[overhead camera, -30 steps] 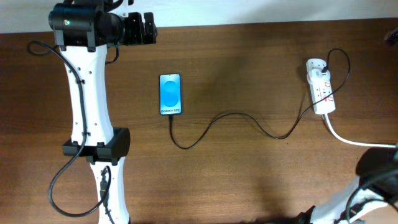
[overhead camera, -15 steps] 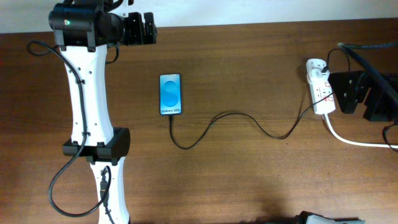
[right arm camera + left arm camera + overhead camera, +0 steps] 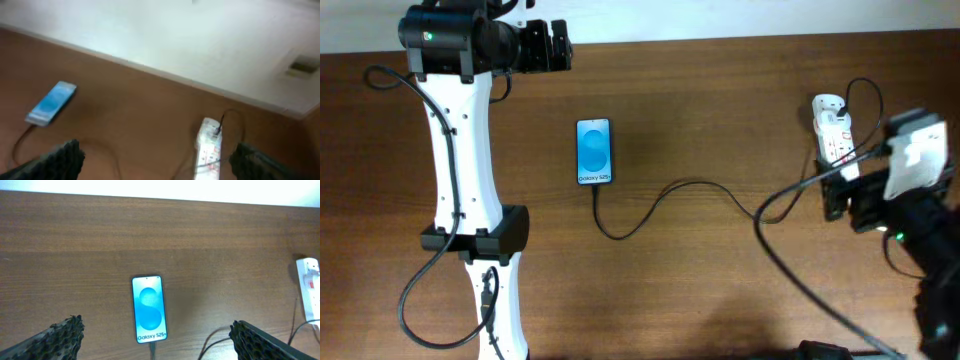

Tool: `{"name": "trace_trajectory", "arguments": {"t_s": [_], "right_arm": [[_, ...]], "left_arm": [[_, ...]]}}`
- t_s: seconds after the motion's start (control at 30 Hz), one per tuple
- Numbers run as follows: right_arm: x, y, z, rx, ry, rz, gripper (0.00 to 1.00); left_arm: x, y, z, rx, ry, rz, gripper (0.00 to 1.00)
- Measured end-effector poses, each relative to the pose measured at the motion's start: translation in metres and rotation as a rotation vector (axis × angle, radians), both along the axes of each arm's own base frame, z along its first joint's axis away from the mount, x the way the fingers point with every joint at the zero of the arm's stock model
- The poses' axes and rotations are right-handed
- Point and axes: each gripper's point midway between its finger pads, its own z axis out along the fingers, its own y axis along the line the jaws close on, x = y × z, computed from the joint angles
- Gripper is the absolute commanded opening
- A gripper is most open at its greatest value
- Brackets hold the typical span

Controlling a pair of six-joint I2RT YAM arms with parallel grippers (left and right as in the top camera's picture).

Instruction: Plug charger to phone and switch on socket

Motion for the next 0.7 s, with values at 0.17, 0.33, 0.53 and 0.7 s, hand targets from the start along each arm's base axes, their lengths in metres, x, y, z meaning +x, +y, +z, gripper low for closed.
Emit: {"name": "trace_trajectory", "arguments": {"t_s": [0.17,0.33,0.53,0.7], "right_arm": [[-0.012,0.025,-0.049,-0.065,-0.295,0.066,0.98],[-0.020,0.026,-0.100,-0.085,-0.500,0.059,0.98],[-0.025,0.026,-0.151,-0.089,-0.546,0.059,0.98],[-0.024,0.030,-0.195,-0.074,-0.420,0.079,0.98]], "left_arm": [[0.000,0.000,0.000,0.000,-0.001,0.000,0.99],[0.000,0.000,0.000,0.000,0.000,0.000,0.99],[0.000,0.000,0.000,0.000,-0.001,0.000,0.99],[0.000,0.000,0.000,0.000,0.000,0.000,0.99]]}}
